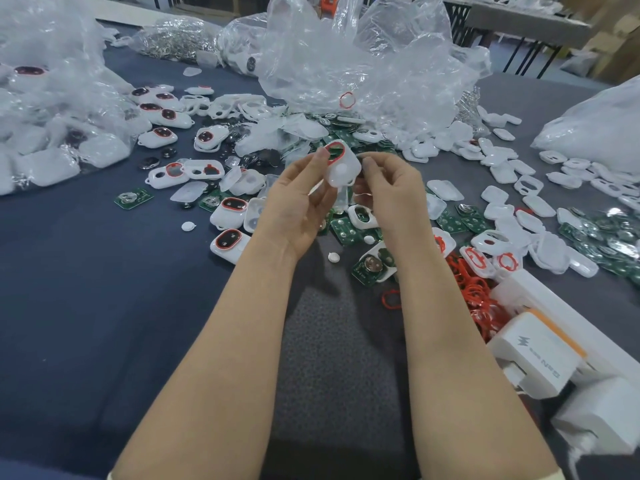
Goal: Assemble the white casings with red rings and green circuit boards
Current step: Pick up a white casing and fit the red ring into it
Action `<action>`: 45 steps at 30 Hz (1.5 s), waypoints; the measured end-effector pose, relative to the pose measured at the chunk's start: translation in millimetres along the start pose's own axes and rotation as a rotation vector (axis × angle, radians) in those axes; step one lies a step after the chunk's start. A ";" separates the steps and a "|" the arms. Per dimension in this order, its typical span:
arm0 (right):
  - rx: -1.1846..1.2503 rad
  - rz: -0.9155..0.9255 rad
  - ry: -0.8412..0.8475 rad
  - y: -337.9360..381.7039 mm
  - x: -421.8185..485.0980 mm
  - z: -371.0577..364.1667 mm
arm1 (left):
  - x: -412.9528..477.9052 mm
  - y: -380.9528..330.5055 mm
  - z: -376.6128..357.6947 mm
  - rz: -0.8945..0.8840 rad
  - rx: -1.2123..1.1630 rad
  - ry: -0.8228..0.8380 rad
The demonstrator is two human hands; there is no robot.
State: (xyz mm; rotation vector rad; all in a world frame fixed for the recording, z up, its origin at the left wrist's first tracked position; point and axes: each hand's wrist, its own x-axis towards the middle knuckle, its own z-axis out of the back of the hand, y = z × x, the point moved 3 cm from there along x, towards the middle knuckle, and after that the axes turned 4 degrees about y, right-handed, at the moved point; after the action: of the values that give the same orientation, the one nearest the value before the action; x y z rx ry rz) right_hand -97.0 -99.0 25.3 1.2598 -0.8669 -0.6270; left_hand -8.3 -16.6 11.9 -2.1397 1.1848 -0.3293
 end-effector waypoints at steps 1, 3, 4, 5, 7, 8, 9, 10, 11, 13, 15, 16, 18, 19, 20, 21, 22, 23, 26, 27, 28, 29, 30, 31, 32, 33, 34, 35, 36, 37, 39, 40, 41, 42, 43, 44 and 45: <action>0.018 -0.010 0.031 -0.3 -1.0 0.1 | -0.2 0.0 -0.7 -0.002 0.020 0.018; 0.113 -0.029 0.083 0.0 -2.2 0.5 | -0.4 1.3 -1.0 0.009 0.059 0.037; 0.154 -0.036 0.111 0.6 -2.1 1.2 | -0.6 1.7 -0.5 0.015 0.075 0.036; 0.185 -0.046 0.144 1.1 -1.8 1.8 | -0.6 2.0 0.0 0.019 0.089 0.035; 0.245 -0.077 0.196 1.1 -1.1 2.5 | 0.0 2.9 1.7 0.029 0.115 0.040; 0.270 -0.095 0.199 0.7 -0.7 3.0 | 0.0 3.0 1.8 0.034 0.119 0.043; 0.290 -0.113 0.183 0.0 -0.2 3.6 | 0.0 3.5 1.5 0.036 0.122 0.047; 0.310 -0.130 0.154 -0.6 0.2 4.5 | 0.2 4.3 1.2 0.039 0.125 0.050; 0.330 -0.144 0.123 -1.2 0.5 5.3 | 0.5 4.8 0.7 0.042 0.132 0.053; 0.377 -0.171 0.096 -2.1 1.1 5.6 | 0.2 5.5 -0.3 0.037 0.145 0.054; 0.404 -0.184 0.122 -2.0 1.5 5.2 | 0.5 5.8 -1.0 0.017 0.156 0.045; 0.411 -0.183 0.140 -1.4 1.5 4.7 | 0.9 5.8 -0.9 0.005 0.168 0.035; 0.410 -0.177 0.165 -0.2 0.5 3.2 | 1.9 5.7 -0.4 -0.017 0.199 0.016; 0.397 -0.171 0.170 -0.3 -0.1 2.4 | 2.4 5.7 0.0 -0.025 0.213 0.008; 0.365 -0.161 0.167 -0.6 -0.5 2.1 | 2.8 6.0 0.7 -0.033 0.231 -0.002; 0.309 -0.148 0.154 -1.4 -0.5 2.1 | 3.2 6.4 1.7 -0.040 0.257 -0.015; 0.240 -0.134 0.135 -2.2 -0.2 2.6 | 3.7 7.2 2.8 -0.045 0.290 -0.030; 0.169 -0.119 0.115 -2.6 0.2 2.7 | 4.2 8.1 4.2 -0.046 0.320 -0.045; 0.037 -0.082 0.076 -2.7 0.5 2.3 | 3.9 9.5 5.7 -0.037 0.332 -0.057; 0.035 -0.081 0.069 -2.9 0.5 2.3 | 3.5 9.5 5.1 -0.034 0.313 -0.051; 0.053 -0.087 0.064 -3.3 0.7 2.6 | 3.0 8.9 4.3 -0.031 0.288 -0.041; 0.080 -0.097 0.061 -4.3 1.1 3.0 | 2.5 8.3 3.6 -0.028 0.263 -0.032; 0.108 -0.108 0.059 -5.0 1.6 3.5 | 2.1 7.5 3.2 -0.027 0.245 -0.027; 0.137 -0.123 0.061 -5.5 1.9 3.6 | 1.9 6.7 3.1 -0.025 0.232 -0.022; 0.179 -0.142 0.068 -5.7 1.7 3.6 | 1.8 6.3 3.0 -0.020 0.219 -0.017; 0.235 -0.162 0.078 -5.7 1.3 3.2 | 1.8 6.1 2.9 -0.012 0.205 -0.010; 0.297 -0.181 0.090 -5.5 0.8 2.4 | 1.7 6.1 2.7 -0.003 0.195 -0.004; 0.343 -0.192 0.097 -5.5 0.4 1.5 | 1.7 6.3 2.5 0.008 0.192 0.001; 0.354 -0.192 0.097 -5.3 0.4 1.4 | 1.5 6.4 2.2 0.019 0.191 0.004; 0.331 -0.181 0.090 -5.4 0.7 1.3 | 1.5 6.6 2.1 0.026 0.193 0.001; 0.262 -0.147 0.068 -5.9 1.3 1.3 | 2.6 7.0 3.3 0.029 0.200 -0.010; 0.242 -0.136 0.060 -6.1 1.3 1.4 | 2.8 6.8 3.9 0.031 0.207 -0.014; 0.227 -0.127 0.055 -6.5 1.7 1.9 | 2.8 6.9 4.0 0.033 0.213 -0.014; 0.202 -0.117 0.052 -6.9 2.2 3.1 | 3.2 7.1 4.2 0.033 0.218 -0.016; 0.166 -0.106 0.051 -7.1 2.7 4.5 | 3.6 7.3 4.5 0.031 0.228 -0.023; 0.126 -0.097 0.050 -7.7 3.0 5.8 | 3.9 7.8 4.6 0.022 0.253 -0.037; 0.086 -0.091 0.048 -8.4 3.3 6.7 | 4.9 8.5 5.4 -0.006 0.321 -0.062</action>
State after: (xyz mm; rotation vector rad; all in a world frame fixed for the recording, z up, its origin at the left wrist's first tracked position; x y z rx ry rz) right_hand -100.3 -107.2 18.3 1.3931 -0.8069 -0.6347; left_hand -8.5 -21.4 1.8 -1.8615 1.0147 -0.4227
